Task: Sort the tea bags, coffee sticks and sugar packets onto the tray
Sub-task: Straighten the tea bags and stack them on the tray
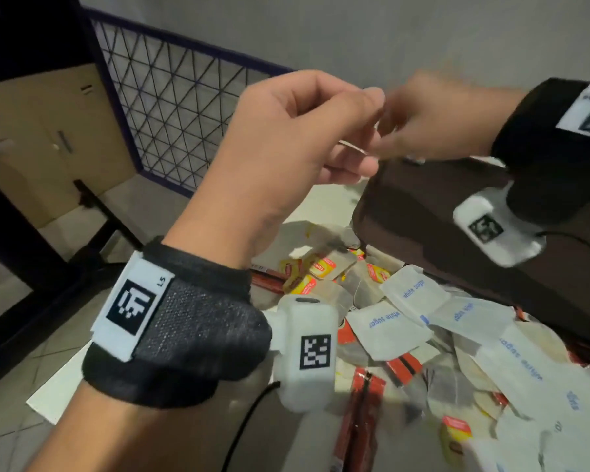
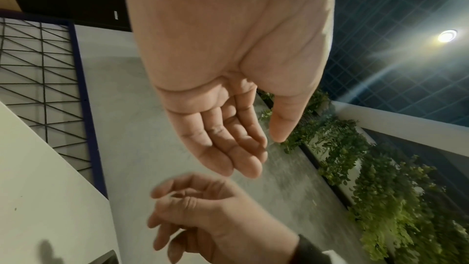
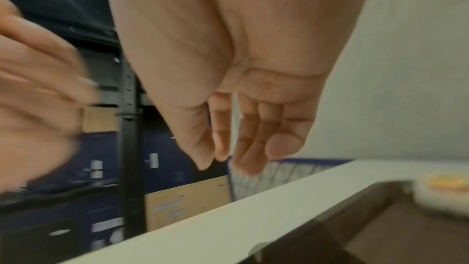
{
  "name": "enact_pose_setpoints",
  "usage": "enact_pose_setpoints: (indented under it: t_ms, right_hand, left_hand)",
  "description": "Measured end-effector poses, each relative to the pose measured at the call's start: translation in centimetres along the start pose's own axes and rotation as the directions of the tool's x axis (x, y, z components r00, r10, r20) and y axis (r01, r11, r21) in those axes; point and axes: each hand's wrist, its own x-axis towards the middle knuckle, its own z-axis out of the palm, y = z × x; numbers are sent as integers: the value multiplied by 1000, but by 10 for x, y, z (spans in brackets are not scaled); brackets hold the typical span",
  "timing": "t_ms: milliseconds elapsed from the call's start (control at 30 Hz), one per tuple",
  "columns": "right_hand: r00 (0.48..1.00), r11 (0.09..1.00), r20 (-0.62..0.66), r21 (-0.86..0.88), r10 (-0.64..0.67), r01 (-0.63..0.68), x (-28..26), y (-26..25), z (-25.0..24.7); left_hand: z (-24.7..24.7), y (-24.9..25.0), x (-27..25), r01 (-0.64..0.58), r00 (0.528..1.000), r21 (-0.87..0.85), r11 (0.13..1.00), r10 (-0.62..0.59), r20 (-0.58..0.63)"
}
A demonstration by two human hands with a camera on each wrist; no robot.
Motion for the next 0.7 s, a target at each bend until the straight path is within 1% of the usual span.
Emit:
enact_pose_setpoints:
  t_ms: [33, 67, 100, 133, 167, 233, 300, 433, 500, 600, 700]
  right_hand:
    - [993, 996, 78, 22, -92, 91, -11, -19, 3]
    - [975, 987, 155, 64, -158, 150, -21, -36, 6]
    - [952, 980, 240, 103, -188, 167, -28, -49, 10]
    - [927, 979, 318, 105, -201, 176, -33, -57, 14]
    - [906, 978, 369, 73, -207, 194, -34, -62, 18]
    - [883, 974, 425, -13, -200, 226, -33, -66, 26]
    - [872, 972, 451, -36, -191, 231, -30, -67, 33]
    - [848, 978, 499, -6, -178, 208, -28, -67, 44]
    - [862, 978, 474, -8, -181, 210, -28, -66, 46]
    - [897, 977, 406, -38, -176, 209, -28, -65, 44]
    - [911, 978, 382, -64, -158, 196, -30, -63, 37]
  left_hand:
    - [0, 1, 0, 8, 1000, -19, 1000, -8, 2]
    - [-1, 1, 0, 16, 1000, -41, 999, -16, 1]
    - [-2, 2, 0, 24, 1000, -64, 998, -24, -4]
    - [-3, 3, 0, 30, 999, -85, 996, -31, -10]
    - [-5, 4, 0, 34, 999, -104, 994, -36, -16]
    - [-8, 5, 1, 32, 999, -134, 990, -37, -30]
    - [-11, 7, 1, 26, 998, -163, 986, -34, -44]
    - [-15, 9, 1, 19, 998, -178, 984, -30, -56]
    - [-16, 8, 2, 26, 998, -175, 984, -36, -51]
    - [-16, 7, 2, 42, 998, -171, 984, -50, -42]
    - [-14, 7, 2, 55, 998, -176, 983, -62, -33]
